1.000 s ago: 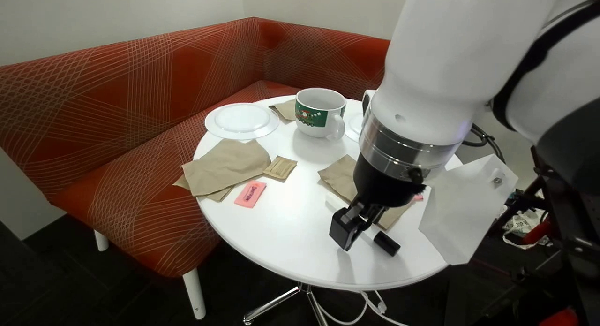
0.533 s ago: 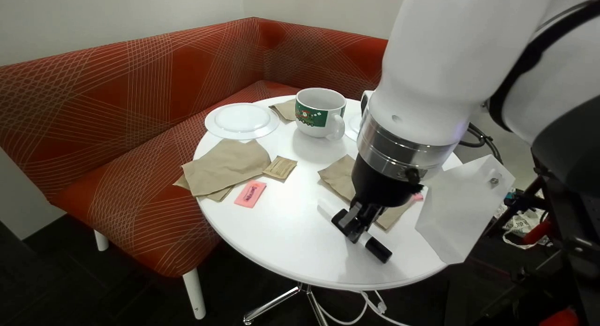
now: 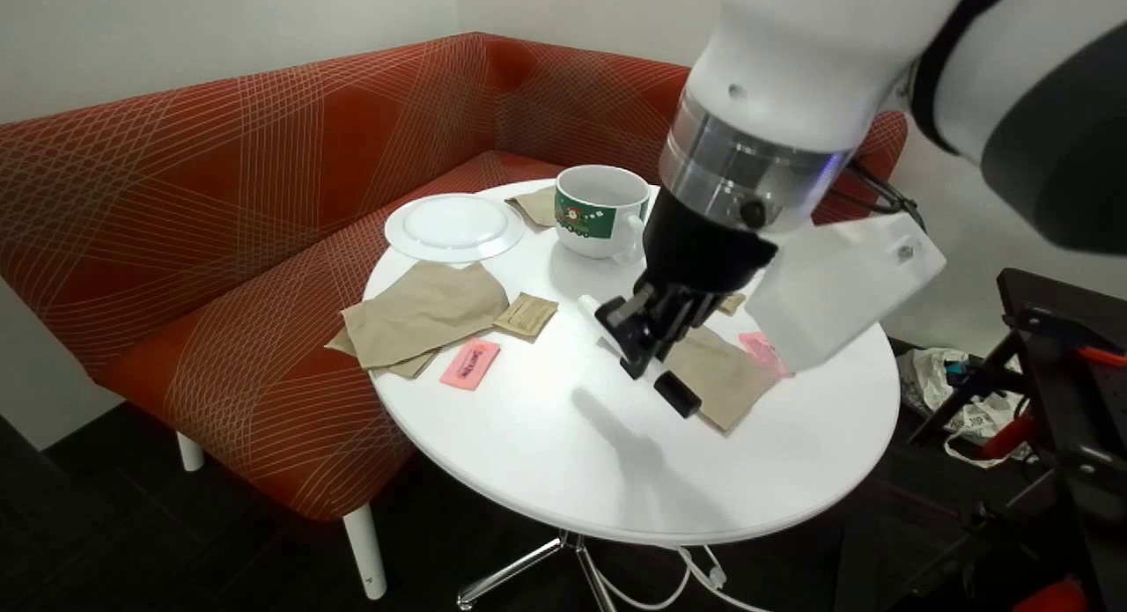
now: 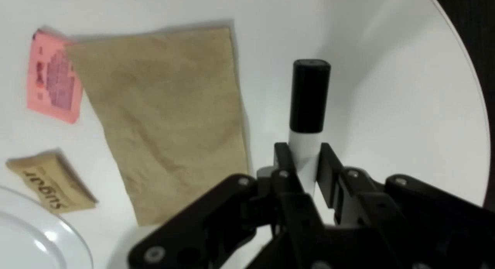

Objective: Pick up the marker and put it in the cup

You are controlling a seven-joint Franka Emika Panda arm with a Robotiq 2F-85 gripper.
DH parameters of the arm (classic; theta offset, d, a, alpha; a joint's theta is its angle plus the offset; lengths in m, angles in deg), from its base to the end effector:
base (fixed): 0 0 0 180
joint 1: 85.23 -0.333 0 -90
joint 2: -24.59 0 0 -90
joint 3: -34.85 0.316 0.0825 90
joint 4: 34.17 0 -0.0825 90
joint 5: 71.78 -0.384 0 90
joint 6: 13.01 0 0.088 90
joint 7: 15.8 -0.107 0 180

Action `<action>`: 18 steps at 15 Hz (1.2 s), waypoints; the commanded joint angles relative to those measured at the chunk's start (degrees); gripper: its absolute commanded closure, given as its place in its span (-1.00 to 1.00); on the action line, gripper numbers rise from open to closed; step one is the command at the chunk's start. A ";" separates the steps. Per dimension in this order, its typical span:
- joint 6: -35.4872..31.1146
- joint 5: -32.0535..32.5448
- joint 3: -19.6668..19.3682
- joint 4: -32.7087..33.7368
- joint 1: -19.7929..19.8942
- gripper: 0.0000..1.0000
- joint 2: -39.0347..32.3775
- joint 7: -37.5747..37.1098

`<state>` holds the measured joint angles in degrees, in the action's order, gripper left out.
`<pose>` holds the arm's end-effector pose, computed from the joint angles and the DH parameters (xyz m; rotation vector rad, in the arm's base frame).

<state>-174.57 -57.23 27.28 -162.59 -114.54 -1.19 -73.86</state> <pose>0.5098 0.2149 0.1777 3.0349 -0.5853 0.2999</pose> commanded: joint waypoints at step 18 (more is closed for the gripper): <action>1.58 34.80 -23.90 12.56 -5.26 0.90 1.18 -45.52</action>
<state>-174.58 -24.71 5.25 -153.57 -118.19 4.32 -114.86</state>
